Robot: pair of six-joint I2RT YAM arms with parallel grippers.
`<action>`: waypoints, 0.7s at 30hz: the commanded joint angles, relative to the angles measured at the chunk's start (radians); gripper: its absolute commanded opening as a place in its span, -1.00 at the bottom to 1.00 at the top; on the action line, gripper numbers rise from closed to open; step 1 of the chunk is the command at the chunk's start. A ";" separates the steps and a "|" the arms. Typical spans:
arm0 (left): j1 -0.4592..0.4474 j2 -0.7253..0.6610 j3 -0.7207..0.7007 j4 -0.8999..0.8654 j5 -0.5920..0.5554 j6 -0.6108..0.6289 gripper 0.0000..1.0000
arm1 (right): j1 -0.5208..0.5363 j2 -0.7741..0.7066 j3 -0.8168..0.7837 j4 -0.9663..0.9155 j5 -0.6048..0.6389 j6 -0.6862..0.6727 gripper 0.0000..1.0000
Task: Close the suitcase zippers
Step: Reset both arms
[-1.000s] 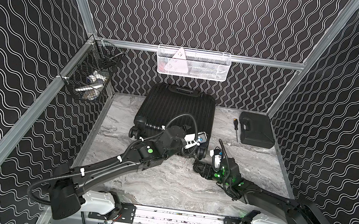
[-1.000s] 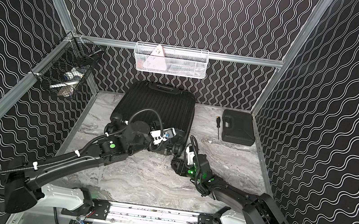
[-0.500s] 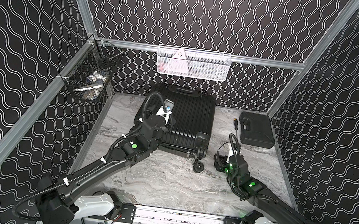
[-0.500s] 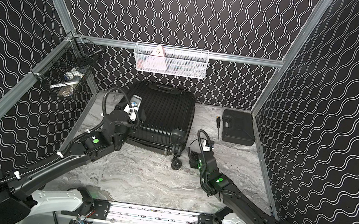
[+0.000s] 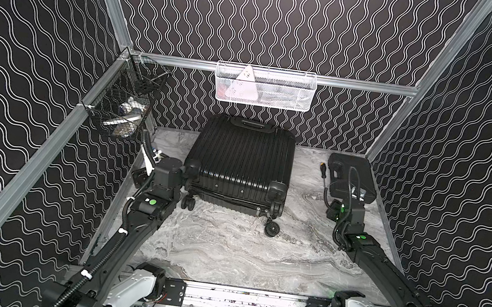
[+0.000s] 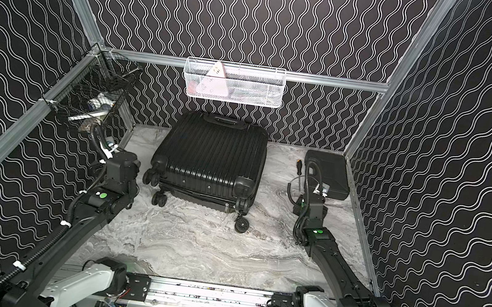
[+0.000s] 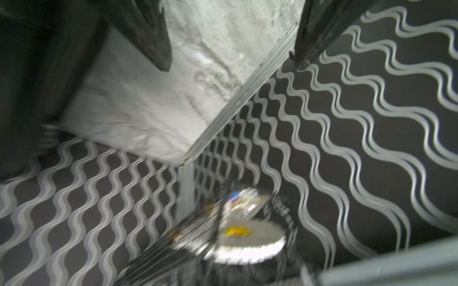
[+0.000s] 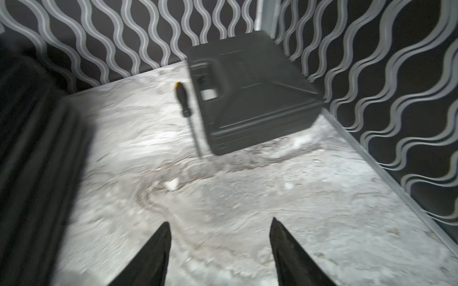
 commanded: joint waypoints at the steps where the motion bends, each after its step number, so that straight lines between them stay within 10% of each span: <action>1: 0.082 0.012 -0.049 -0.053 0.048 -0.156 0.62 | -0.060 0.018 -0.027 0.089 -0.003 0.007 0.31; 21: 0.162 0.248 -0.493 0.776 0.616 0.157 0.70 | -0.191 0.237 -0.134 0.437 -0.107 0.008 0.36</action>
